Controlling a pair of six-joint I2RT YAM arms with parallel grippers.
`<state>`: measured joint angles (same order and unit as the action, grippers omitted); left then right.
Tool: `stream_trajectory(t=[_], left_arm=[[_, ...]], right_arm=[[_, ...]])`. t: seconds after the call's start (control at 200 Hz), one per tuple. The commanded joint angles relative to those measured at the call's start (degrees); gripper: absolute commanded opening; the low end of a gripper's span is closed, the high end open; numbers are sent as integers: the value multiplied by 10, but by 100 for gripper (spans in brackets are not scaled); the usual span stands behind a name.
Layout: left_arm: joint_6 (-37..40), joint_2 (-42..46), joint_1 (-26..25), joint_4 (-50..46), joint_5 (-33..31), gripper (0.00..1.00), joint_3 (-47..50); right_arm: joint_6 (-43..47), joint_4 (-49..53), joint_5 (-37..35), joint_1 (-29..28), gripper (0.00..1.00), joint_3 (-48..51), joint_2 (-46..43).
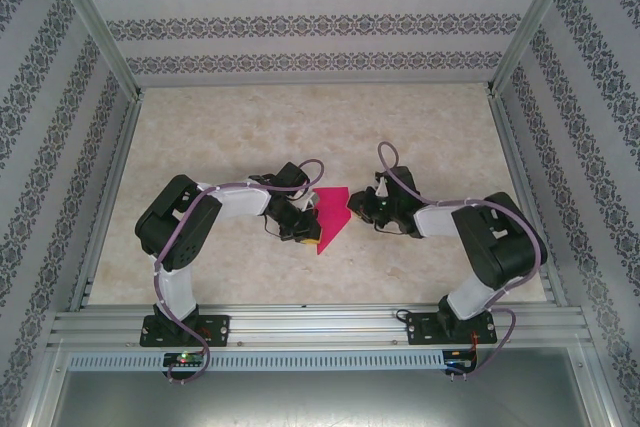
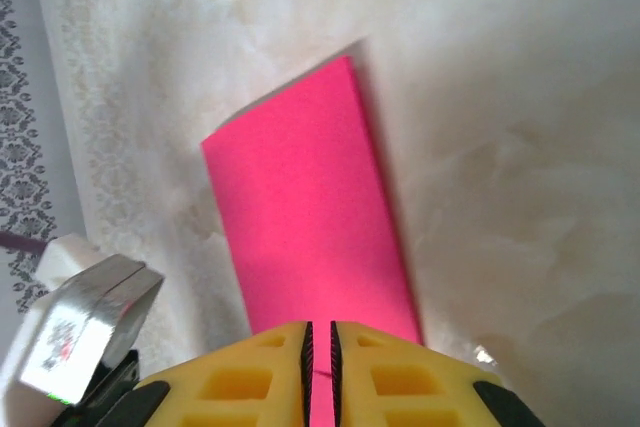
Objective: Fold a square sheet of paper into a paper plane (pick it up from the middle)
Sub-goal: Third fold the triangle at the center of the table.
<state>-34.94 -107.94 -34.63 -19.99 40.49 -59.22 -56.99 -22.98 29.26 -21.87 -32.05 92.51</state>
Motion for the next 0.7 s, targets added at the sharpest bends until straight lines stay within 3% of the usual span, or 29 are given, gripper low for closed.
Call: stream_trajectory(t=[0.0, 0.305, 0.694], left_arm=[[12, -29, 3, -61, -71, 2, 20], [12, -29, 3, -62, -71, 2, 19], [12, -28, 3, -64, -73, 2, 20]], right_arm=[[20, 27, -14, 2, 16, 3, -40], [27, 58, -29, -21, 17, -3, -81], [23, 56, -34, -69, 17, -38, -37]])
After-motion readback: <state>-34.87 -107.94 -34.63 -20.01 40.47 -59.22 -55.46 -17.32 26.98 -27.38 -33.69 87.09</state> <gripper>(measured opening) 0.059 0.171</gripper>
